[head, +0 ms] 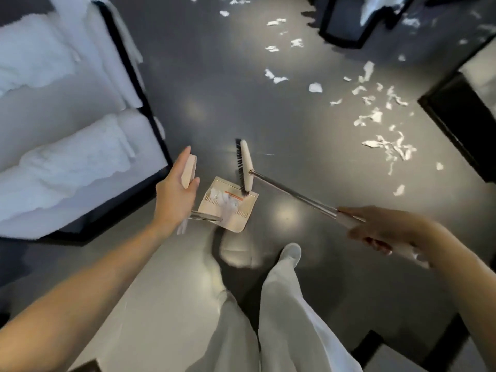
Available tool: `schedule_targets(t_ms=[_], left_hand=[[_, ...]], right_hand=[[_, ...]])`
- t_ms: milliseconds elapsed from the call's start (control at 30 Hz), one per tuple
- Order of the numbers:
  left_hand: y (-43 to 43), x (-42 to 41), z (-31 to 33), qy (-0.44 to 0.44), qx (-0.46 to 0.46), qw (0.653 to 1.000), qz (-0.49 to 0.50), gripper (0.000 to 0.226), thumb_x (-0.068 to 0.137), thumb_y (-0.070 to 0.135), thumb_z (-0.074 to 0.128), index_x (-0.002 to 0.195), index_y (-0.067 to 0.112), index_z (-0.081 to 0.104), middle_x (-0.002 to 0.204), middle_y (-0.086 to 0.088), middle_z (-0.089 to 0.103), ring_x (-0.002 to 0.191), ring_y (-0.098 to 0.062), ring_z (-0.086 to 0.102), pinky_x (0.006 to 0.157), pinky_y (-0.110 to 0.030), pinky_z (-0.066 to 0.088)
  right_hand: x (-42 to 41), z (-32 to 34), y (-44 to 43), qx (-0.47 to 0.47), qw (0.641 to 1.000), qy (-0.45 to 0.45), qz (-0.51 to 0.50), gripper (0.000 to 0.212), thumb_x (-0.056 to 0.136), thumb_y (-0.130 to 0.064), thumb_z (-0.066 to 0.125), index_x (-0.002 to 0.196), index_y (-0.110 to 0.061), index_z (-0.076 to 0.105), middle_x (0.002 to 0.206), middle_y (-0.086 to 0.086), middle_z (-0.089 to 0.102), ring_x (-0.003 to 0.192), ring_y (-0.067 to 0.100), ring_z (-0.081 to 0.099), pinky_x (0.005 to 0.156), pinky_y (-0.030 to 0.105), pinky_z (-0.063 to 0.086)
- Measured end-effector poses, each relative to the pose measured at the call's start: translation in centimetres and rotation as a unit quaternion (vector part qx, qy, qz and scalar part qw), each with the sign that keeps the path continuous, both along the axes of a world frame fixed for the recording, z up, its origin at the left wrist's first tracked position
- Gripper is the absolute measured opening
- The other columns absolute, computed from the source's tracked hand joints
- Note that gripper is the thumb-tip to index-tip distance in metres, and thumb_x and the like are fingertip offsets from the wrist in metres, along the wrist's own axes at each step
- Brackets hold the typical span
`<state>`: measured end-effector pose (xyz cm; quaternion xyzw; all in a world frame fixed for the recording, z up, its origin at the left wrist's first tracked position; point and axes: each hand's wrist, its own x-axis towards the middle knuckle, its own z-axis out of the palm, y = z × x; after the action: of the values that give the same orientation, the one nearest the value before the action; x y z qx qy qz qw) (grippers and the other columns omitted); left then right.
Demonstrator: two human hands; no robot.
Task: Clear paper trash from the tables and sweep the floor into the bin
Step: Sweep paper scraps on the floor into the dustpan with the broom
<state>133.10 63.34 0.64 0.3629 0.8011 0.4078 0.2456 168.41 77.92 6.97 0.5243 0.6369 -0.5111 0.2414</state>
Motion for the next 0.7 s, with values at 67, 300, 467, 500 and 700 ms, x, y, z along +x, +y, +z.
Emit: schedule_targets(t_ms=[67, 300, 467, 500, 700], left_hand=[[4.4, 2.1, 0.3, -0.010, -0.001, 1.000, -0.025, 0.065, 0.093, 0.011, 0.057, 0.142, 0.047, 0.034, 0.140, 0.021, 0.041, 0.118, -0.027, 0.056, 0.099, -0.038, 0.047], [21.1, 11.3, 0.3, 0.020, -0.013, 0.991, -0.130, 0.065, 0.091, 0.013, 0.057, 0.140, 0.050, 0.035, 0.129, 0.016, 0.055, 0.096, -0.022, 0.064, 0.090, -0.042, 0.052], [31.8, 19.3, -0.2, 0.046, -0.020, 0.976, -0.214, 0.066, 0.092, 0.012, 0.056, 0.144, 0.044, 0.032, 0.134, 0.002, 0.057, 0.104, -0.032, 0.060, 0.093, -0.034, 0.048], [33.7, 20.9, -0.4, 0.050, -0.017, 0.972, -0.230, 0.065, 0.093, 0.012, 0.056, 0.145, 0.043, 0.031, 0.133, 0.001, 0.058, 0.105, -0.032, 0.059, 0.091, -0.031, 0.047], [45.2, 28.7, -1.4, 0.080, -0.007, 0.948, -0.307, 0.065, 0.095, 0.016, 0.054, 0.147, 0.042, 0.027, 0.131, -0.001, 0.059, 0.103, -0.029, 0.059, 0.079, -0.020, 0.039]], right_hand=[[2.7, -0.2, 2.0, 0.000, 0.999, 0.000, -0.046, 0.060, 0.091, -0.009, 0.058, 0.142, -0.034, 0.040, 0.056, 0.007, 0.047, 0.038, 0.015, 0.041, 0.039, 0.022, 0.037], [12.9, -0.6, 9.6, 0.022, 0.980, -0.006, -0.199, 0.050, 0.091, -0.008, 0.057, 0.137, -0.027, 0.049, 0.051, 0.003, 0.046, 0.032, 0.012, 0.038, 0.037, 0.022, 0.035], [21.7, -0.6, 14.4, 0.007, 0.942, -0.004, -0.335, 0.052, 0.092, -0.009, 0.059, 0.138, -0.030, 0.047, 0.042, -0.001, 0.043, 0.033, 0.011, 0.036, 0.035, 0.019, 0.033], [23.3, -0.6, 15.2, 0.006, 0.934, -0.009, -0.358, 0.054, 0.092, -0.008, 0.060, 0.139, -0.031, 0.046, 0.042, -0.001, 0.043, 0.033, 0.010, 0.037, 0.035, 0.019, 0.033], [30.5, -1.2, 19.9, 0.018, 0.885, -0.040, -0.463, 0.056, 0.092, -0.007, 0.060, 0.141, -0.028, 0.043, 0.045, 0.001, 0.042, 0.034, 0.012, 0.037, 0.034, 0.019, 0.034]])
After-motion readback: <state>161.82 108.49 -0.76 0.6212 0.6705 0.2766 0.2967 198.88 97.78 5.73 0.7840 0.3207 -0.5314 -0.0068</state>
